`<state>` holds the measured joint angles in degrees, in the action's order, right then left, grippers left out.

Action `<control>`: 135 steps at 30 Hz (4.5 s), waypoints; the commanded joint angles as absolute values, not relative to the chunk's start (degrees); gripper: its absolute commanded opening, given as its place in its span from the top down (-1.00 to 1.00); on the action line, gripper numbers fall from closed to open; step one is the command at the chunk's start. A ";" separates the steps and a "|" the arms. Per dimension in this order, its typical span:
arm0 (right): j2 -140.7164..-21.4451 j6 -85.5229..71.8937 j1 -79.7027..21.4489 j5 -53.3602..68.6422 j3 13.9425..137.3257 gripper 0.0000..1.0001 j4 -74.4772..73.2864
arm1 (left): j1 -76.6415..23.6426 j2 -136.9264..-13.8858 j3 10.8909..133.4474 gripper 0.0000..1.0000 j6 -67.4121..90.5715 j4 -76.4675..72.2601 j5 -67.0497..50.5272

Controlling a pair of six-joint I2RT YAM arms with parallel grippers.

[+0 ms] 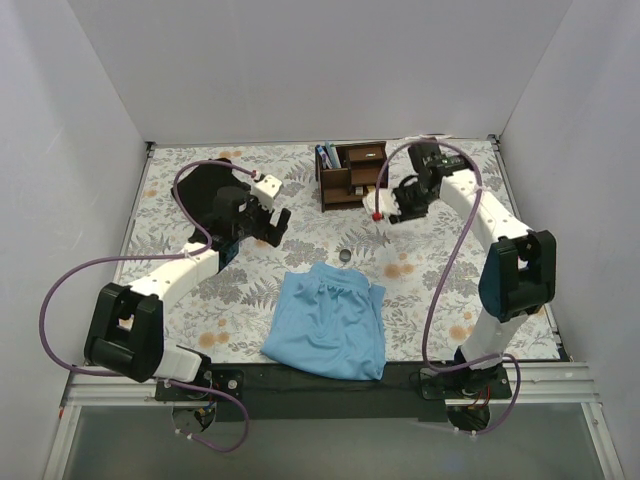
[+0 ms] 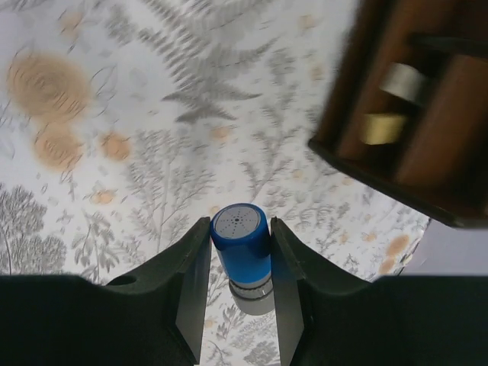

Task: Sort the stationery into containers
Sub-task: Pick up the stationery from the center of the board, then close the stationery at the center of the board.

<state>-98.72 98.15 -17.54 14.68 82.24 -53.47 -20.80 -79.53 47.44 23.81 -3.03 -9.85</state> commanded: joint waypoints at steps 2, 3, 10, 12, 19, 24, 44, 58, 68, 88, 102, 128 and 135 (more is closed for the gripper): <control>-104.58 68.86 -16.17 33.90 98.68 0.97 -54.23 | -20.83 -81.65 46.06 -0.74 27.86 -2.73 -15.11; -106.59 64.64 -16.08 40.45 100.53 0.97 -53.79 | -20.74 -82.69 45.88 -0.66 28.21 -2.81 -16.77; -112.94 38.07 -16.26 63.80 103.73 0.97 -40.83 | -20.92 -88.06 45.79 -0.47 30.06 -3.51 -19.68; -110.67 34.82 -16.96 65.21 97.06 0.97 -33.87 | -21.27 -89.64 45.88 -0.36 29.88 -3.95 -21.18; -107.32 30.76 -17.84 68.37 84.73 0.97 -15.56 | -22.06 -96.14 48.33 -0.23 29.00 -7.81 -23.91; -104.07 29.88 -18.54 70.84 78.94 0.97 -6.27 | -22.15 -99.49 50.80 -0.36 27.69 -8.00 -21.10; -100.63 -4.39 -25.93 47.37 36.48 0.97 86.57 | -22.76 -104.59 58.36 -0.42 29.18 -2.72 -22.24; -102.39 -7.64 -25.93 40.52 32.87 0.97 86.57 | -22.76 -103.97 55.81 -0.43 30.14 -4.31 -22.50; -104.85 -9.76 -26.02 36.21 31.55 0.97 87.45 | -22.76 -105.82 57.57 -0.43 29.80 -3.25 -23.64; -108.72 -11.07 -25.93 31.38 34.10 0.97 86.48 | -22.76 -108.28 59.41 -0.44 30.50 -3.43 -24.26; -108.90 -15.47 -28.74 24.45 32.27 0.97 87.53 | -22.68 -107.40 59.33 -0.47 30.67 -3.95 -25.14; -113.21 -13.72 -38.85 7.56 26.98 0.97 105.88 | -22.24 -105.65 60.21 -0.50 31.47 -5.89 -29.53; -110.84 -3.35 -35.78 11.06 29.00 0.14 103.89 | -21.18 -103.98 60.73 -0.64 28.22 -3.87 -30.32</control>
